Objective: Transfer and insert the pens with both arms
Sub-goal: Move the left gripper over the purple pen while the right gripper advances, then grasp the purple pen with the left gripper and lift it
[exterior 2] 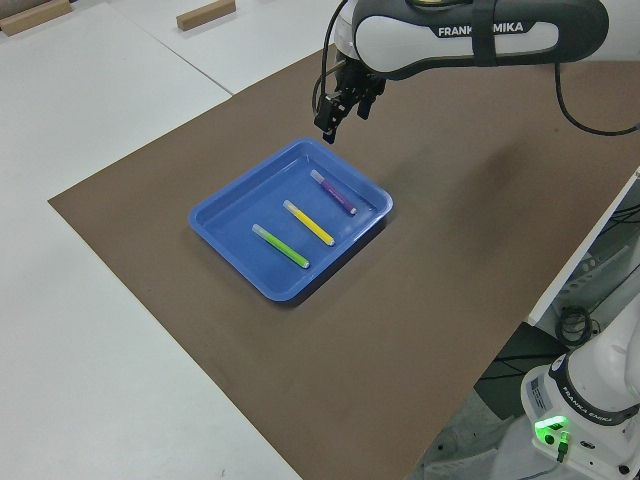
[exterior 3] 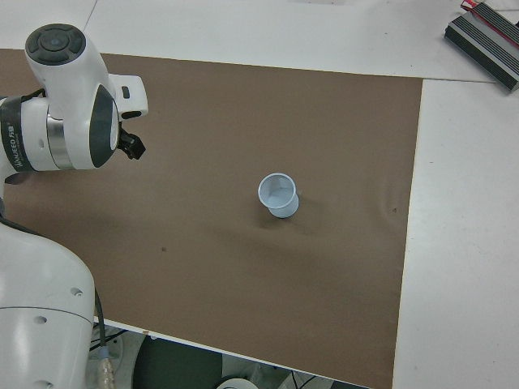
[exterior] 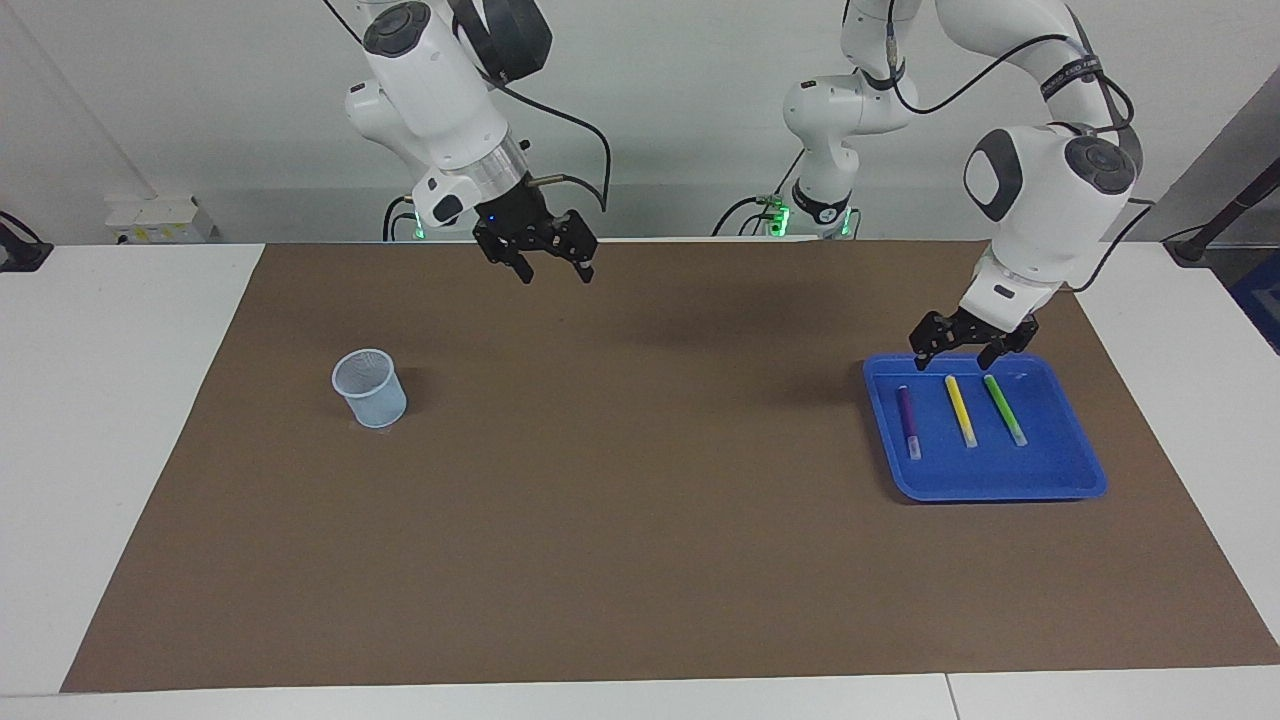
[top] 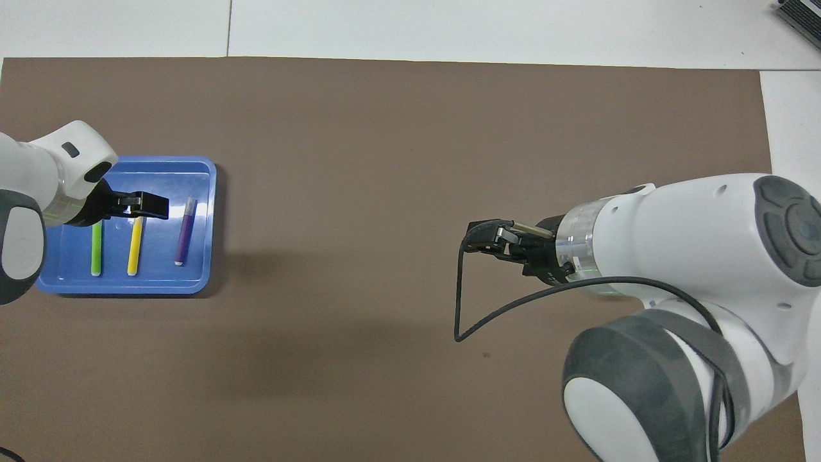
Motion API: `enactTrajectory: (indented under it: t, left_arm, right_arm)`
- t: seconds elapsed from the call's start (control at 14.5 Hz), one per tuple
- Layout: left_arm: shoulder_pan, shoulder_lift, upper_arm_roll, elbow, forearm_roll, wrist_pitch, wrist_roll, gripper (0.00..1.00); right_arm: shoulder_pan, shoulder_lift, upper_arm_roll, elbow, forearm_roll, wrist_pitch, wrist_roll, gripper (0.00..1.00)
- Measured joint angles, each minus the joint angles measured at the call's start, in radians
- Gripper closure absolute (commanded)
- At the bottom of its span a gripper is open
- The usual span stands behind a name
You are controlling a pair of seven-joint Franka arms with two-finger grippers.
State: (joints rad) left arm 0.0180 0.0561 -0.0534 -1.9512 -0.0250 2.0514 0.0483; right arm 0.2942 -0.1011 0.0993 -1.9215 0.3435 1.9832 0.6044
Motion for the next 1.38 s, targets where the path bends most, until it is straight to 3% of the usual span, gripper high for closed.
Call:
enactTrajectory:
  t: [1.04,1.38]
  left_arm:
    - [0.001,0.187,0.003,-0.001,0.000,0.184,0.051,0.05]
    - [0.015,0.231,0.007,-0.002,0.000,0.206,0.095,0.08]
  right_arm:
    - [0.026,-0.001,0.000,-0.019,0.001,0.089,0.003,0.00]
    - [0.027,0.014,0.001,-0.031,0.079,0.127,0.005,0.00]
